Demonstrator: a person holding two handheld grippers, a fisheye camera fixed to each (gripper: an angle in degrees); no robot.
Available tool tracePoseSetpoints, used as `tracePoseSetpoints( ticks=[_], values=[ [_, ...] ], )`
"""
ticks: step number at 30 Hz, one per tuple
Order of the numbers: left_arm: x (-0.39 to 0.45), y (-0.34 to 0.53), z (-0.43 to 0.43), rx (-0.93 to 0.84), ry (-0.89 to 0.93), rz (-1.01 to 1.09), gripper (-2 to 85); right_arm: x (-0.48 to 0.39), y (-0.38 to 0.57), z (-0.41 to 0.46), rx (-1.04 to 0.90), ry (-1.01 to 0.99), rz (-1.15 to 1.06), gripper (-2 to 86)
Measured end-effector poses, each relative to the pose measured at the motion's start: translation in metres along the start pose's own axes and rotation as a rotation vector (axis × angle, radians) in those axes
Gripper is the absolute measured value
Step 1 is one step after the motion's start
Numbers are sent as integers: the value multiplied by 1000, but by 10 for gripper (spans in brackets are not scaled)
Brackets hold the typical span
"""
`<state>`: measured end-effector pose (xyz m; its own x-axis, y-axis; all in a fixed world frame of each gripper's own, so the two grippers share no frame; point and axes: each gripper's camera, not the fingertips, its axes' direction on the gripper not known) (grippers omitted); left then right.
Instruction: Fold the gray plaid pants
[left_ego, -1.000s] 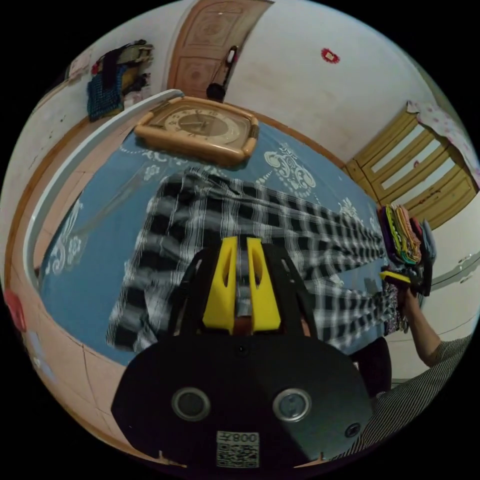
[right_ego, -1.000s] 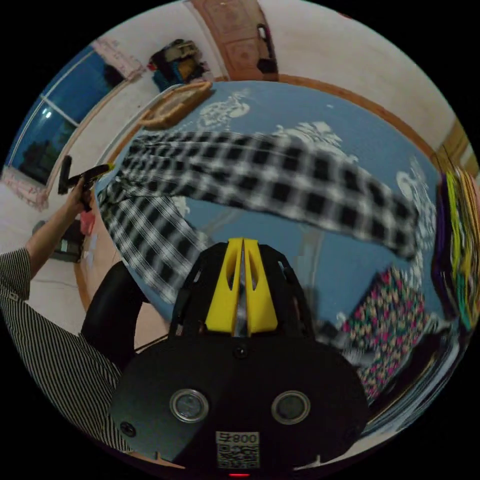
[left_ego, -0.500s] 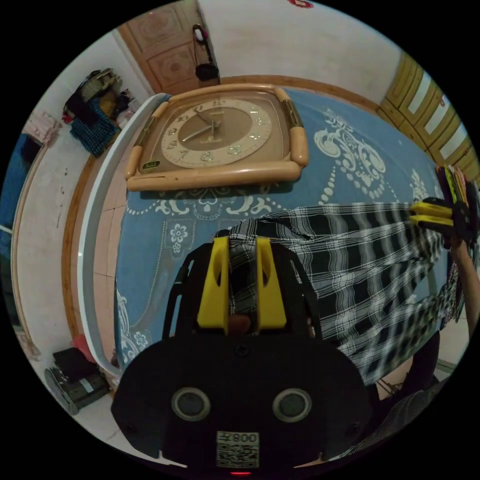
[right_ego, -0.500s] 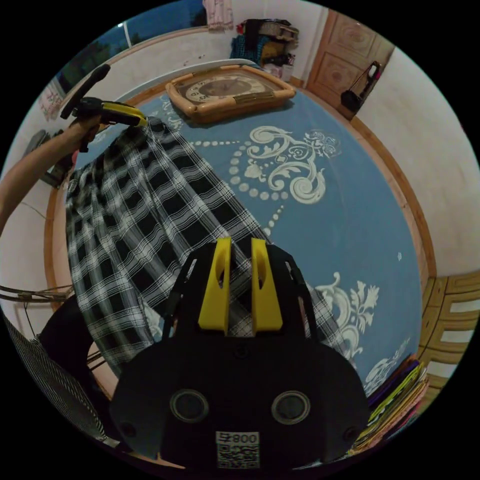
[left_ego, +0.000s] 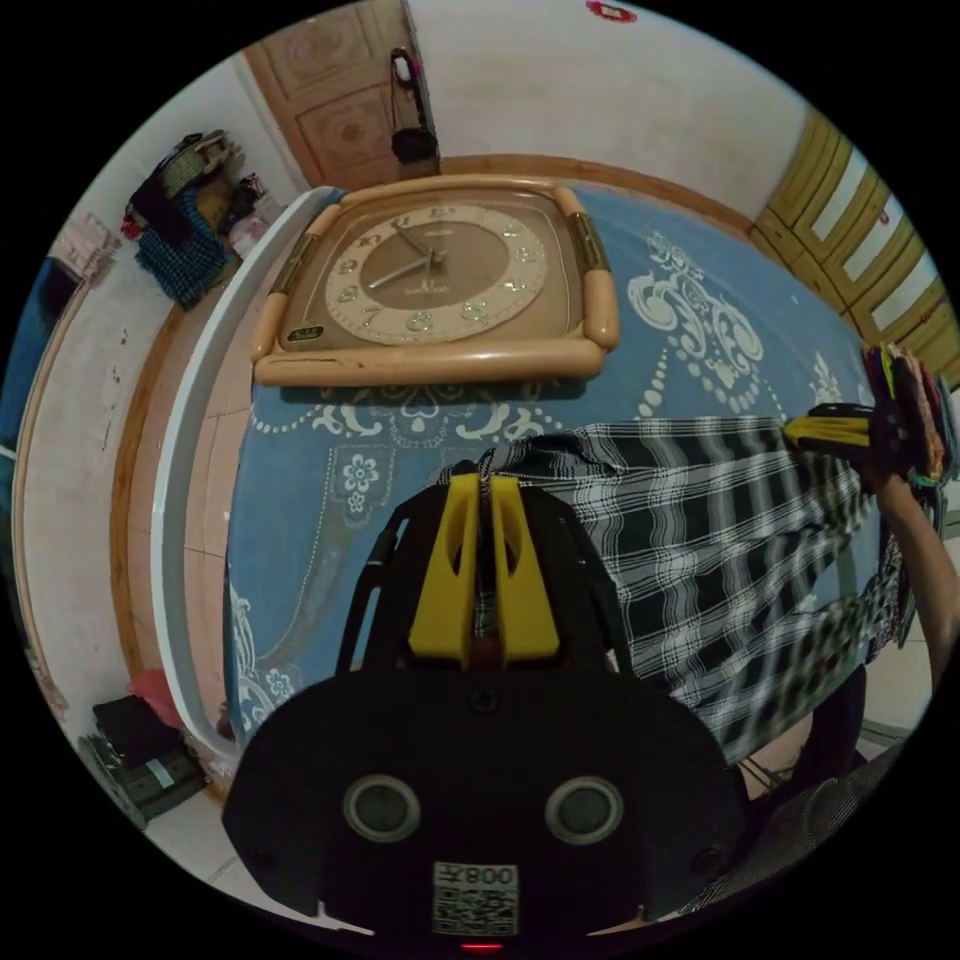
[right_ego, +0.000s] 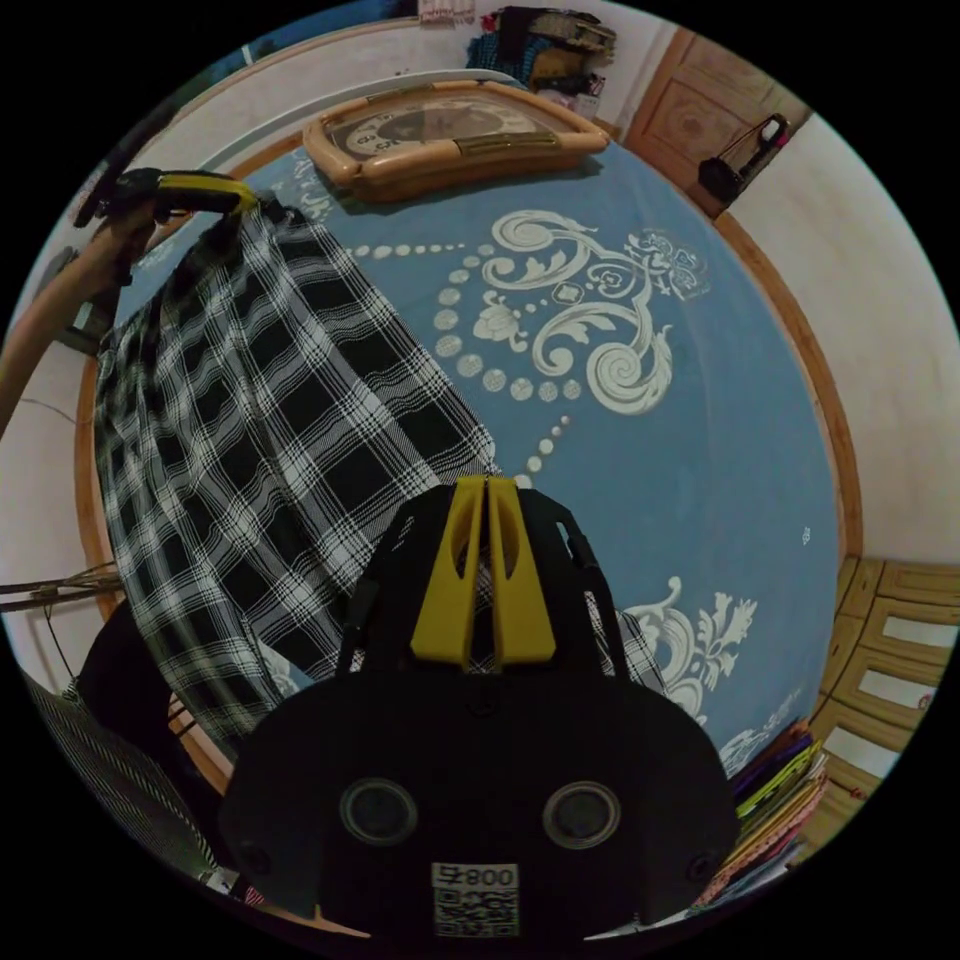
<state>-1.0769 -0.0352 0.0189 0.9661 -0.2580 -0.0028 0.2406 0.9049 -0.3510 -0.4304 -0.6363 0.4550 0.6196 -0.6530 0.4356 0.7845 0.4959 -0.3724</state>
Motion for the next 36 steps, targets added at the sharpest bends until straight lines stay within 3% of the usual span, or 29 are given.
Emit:
tracePoseSetpoints(
  ticks=[18,36],
  values=[
    [-29,60,-66,101,99,-95,17,-88,1,-65,121,11,0,1],
    [-77,217,-116,82,159,-106,11,-248,52,-96,166,-17,-86,1]
  ],
)
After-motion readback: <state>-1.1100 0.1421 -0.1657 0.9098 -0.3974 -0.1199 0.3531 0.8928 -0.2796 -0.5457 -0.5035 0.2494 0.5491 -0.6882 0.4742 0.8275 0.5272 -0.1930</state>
